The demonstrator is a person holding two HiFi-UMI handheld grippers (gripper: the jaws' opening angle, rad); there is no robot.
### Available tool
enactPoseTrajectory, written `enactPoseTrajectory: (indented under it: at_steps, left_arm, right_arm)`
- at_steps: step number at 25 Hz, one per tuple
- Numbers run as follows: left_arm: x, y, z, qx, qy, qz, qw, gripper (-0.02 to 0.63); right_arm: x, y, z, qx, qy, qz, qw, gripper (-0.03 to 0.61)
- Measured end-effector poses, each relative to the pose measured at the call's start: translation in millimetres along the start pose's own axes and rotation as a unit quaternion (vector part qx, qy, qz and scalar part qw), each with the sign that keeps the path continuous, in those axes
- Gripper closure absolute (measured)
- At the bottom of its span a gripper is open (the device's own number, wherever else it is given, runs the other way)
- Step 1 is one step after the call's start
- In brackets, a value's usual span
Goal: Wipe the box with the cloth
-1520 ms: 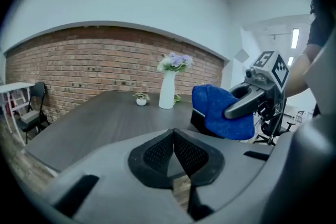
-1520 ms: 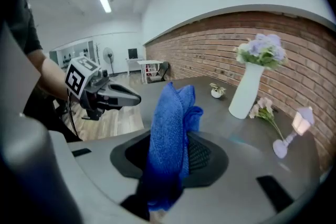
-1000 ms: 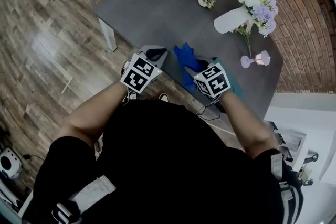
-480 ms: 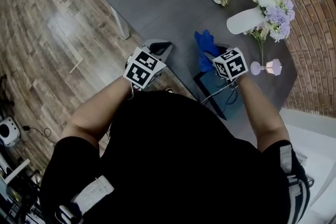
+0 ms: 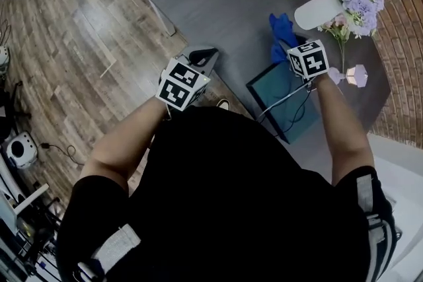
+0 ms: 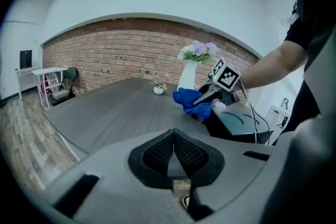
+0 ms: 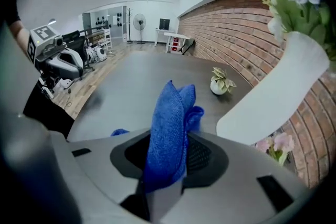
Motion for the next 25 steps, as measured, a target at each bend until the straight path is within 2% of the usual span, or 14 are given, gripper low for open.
enactPoseTrajectory:
  at_steps: [4, 7, 11, 16, 19, 22, 25]
  left_arm:
    - [-10, 4, -14, -0.014, -0.021, 0.004, 0.9997, 0.603]
    - [-21, 4, -24, -0.023, -0.044, 0.013, 0.9987, 0.603]
    - [-41, 13, -40, -0.034, -0.085, 0.008, 0.9958, 0.603]
    - [-68, 30, -63, -0.069, -0.140, 0.003, 0.9877, 0.603]
    - [-81, 40, -83, -0.098, -0.179, 0.003, 0.9789, 0.603]
    - [-90, 48, -104, -0.135, -0.232, 0.002, 0.9632, 0.603]
    - [-95, 52, -117, -0.152, -0.263, 0.001, 0.9528, 0.603]
  right_arm:
    - [9, -10, -21, -0.003, -0.026, -0.006, 1.000, 0.434]
    - [20, -29, -31, -0.025, -0.040, 0.002, 0.999, 0.434]
    - [42, -70, -40, -0.053, -0.049, 0.026, 0.997, 0.433]
    - [79, -134, -58, -0.118, -0.071, 0.047, 0.989, 0.433]
    - [113, -184, -71, -0.173, -0.115, 0.063, 0.976, 0.433]
    - [149, -240, -67, -0.254, -0.168, 0.071, 0.950, 0.433]
    - [172, -272, -58, -0.325, -0.190, 0.065, 0.924, 0.433]
Point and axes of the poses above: the fingertips, and each gripper's own axes: x backward along the fingers, z to its left, y out of its top, the point moved 2 cm from there along x, backward along the fingers, and after that the axes turned 9 degrees about -x, right-handed, at the moved point
